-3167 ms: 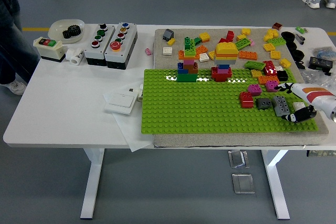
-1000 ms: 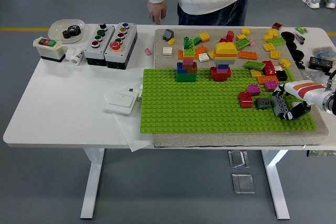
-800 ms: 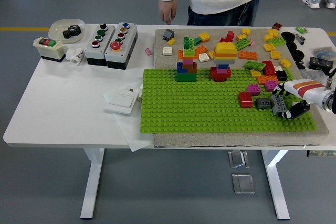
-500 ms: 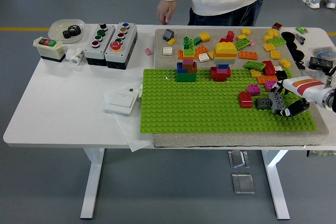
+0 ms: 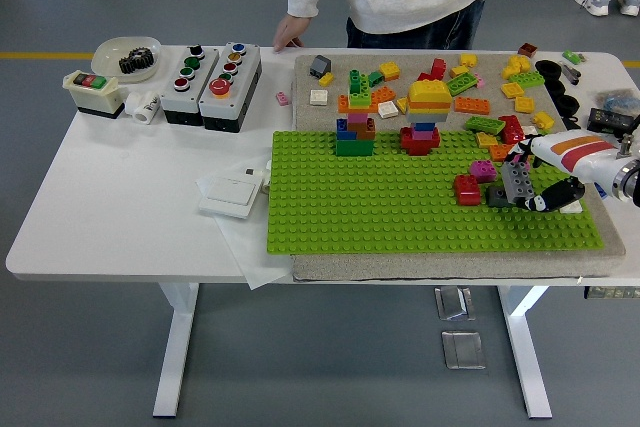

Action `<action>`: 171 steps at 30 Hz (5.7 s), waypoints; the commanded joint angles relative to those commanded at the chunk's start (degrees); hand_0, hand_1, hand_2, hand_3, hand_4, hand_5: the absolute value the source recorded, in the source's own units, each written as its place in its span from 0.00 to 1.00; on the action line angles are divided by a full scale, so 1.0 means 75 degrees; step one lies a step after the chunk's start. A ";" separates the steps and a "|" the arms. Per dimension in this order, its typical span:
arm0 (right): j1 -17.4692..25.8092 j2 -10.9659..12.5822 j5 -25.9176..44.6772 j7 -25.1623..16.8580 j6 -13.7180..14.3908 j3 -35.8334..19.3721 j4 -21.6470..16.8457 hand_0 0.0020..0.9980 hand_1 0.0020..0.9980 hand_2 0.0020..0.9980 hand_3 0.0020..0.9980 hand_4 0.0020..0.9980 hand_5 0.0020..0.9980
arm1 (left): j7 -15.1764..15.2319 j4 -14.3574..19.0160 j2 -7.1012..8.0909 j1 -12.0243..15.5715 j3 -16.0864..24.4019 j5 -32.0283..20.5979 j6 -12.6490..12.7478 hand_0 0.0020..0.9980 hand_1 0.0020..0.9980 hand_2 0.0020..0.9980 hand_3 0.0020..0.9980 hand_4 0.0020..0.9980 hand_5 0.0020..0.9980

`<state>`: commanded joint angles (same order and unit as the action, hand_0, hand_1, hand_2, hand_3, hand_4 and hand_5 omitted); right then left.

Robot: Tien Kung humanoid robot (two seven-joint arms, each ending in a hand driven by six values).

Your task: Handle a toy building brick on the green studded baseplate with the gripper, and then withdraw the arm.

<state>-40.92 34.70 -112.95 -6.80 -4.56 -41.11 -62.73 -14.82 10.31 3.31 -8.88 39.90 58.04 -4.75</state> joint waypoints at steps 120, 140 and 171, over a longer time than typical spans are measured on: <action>0.0415 -0.0866 -0.0899 0.1907 -0.0223 0.1013 -0.1902 0.69 0.72 0.78 0.86 0.98 0.45 | -0.0006 0.0000 0.0006 0.0024 -0.0158 -0.0094 -0.0028 0.79 0.72 0.61 0.54 0.56 0.59; 0.1290 0.0066 -0.0105 0.0815 0.0755 0.0441 -0.3128 0.63 0.66 0.71 0.63 0.90 0.47 | -0.0009 0.0000 -0.0013 0.0021 -0.0037 0.0063 -0.0027 0.79 0.71 0.61 0.54 0.53 0.55; 0.1139 -0.0180 -0.0314 0.0743 0.0774 0.0902 -0.2530 0.67 0.67 0.71 0.59 0.83 0.47 | -0.0003 0.0000 -0.0021 0.0008 -0.0036 0.0038 -0.0016 0.79 0.71 0.61 0.54 0.53 0.55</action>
<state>-32.37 33.34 -115.31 -1.22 1.25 -34.34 -81.71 -14.84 10.31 3.16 -8.82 39.63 58.32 -4.87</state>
